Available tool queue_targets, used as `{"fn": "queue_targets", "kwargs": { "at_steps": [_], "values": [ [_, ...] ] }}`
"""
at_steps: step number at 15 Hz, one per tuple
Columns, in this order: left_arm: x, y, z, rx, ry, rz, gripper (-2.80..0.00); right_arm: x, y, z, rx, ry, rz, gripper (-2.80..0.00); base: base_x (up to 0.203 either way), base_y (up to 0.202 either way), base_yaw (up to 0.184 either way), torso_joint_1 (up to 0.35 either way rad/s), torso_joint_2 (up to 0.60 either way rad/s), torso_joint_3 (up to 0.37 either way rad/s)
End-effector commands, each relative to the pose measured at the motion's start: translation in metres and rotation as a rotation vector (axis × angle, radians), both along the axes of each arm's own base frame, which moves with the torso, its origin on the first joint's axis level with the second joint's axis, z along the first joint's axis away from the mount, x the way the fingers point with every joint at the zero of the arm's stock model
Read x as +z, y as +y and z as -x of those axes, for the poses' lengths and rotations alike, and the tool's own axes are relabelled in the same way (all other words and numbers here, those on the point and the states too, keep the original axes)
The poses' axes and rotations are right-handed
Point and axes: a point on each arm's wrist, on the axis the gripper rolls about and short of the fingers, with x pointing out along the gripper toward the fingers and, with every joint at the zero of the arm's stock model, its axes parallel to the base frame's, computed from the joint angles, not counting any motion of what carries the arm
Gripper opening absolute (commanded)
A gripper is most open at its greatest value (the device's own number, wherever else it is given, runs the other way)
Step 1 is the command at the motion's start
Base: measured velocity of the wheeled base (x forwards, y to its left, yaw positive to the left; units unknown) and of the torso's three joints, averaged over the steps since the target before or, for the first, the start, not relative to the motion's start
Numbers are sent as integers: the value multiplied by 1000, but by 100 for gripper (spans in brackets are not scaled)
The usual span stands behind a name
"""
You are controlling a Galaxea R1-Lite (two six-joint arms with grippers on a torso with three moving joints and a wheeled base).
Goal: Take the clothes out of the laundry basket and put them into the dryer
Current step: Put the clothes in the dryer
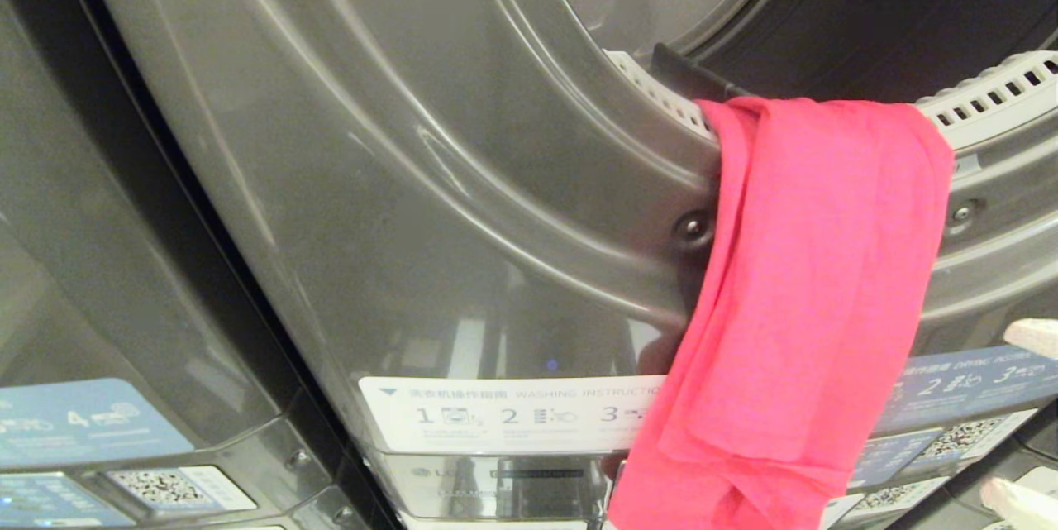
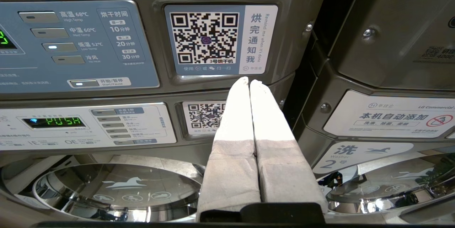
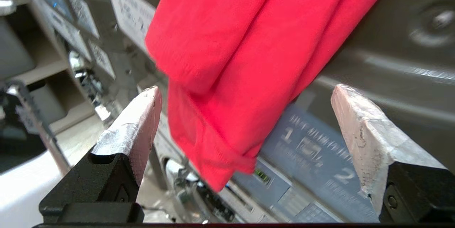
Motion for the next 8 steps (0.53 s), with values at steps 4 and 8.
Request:
{"fn": "queue_targets", "kwargs": {
  "at_steps": [4, 8],
  "values": [
    [0, 0, 0, 0, 1, 0, -280, -26, 6, -5, 42, 87, 69, 0, 0, 0, 0, 0, 0, 0],
    [0, 0, 0, 0, 1, 0, -280, -39, 16, -17, 37, 184, 106, 0, 0, 0, 0, 0, 0, 0]
  ]
}}
